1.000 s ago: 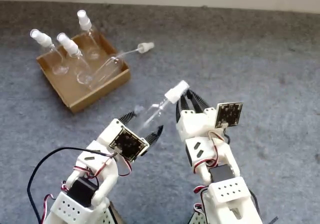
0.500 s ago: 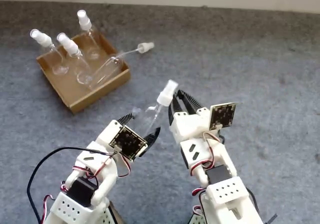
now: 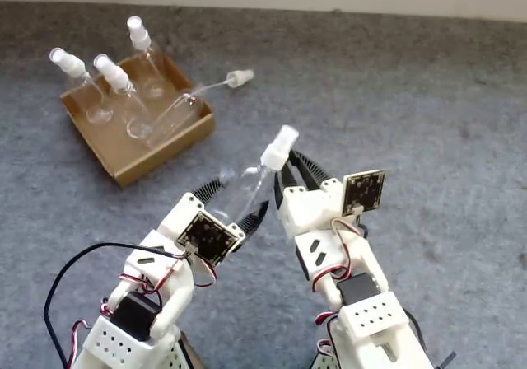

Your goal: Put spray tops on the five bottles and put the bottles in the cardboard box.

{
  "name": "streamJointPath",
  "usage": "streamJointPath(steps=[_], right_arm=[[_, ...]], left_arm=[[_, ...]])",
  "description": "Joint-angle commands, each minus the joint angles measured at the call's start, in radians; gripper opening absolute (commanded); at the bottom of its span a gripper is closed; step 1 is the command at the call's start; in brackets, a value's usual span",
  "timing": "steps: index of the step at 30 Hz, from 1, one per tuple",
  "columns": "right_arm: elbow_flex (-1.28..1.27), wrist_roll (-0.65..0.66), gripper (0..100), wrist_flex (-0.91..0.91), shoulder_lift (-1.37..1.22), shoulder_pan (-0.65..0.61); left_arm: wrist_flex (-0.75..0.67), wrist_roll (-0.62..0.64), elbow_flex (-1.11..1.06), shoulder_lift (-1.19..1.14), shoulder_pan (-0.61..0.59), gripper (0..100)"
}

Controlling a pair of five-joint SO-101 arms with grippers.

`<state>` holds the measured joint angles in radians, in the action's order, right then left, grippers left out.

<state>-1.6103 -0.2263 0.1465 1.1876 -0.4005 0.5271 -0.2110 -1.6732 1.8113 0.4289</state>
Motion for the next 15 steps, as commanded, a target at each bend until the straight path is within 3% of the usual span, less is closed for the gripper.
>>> streamJointPath(steps=[1,9,15], right_arm=[[-0.025,0.002,4.8,0.025,0.012,-0.015],[-0.027,-0.003,4.8,0.025,0.012,-0.015],[-0.028,-0.005,4.8,0.025,0.012,-0.065]], left_arm=[[-0.095,-0.008,-0.021,0.008,0.007,12],[-0.261,-0.002,-0.021,0.01,-0.097,12],[-0.41,-0.002,-0.021,0.01,-0.094,12]])
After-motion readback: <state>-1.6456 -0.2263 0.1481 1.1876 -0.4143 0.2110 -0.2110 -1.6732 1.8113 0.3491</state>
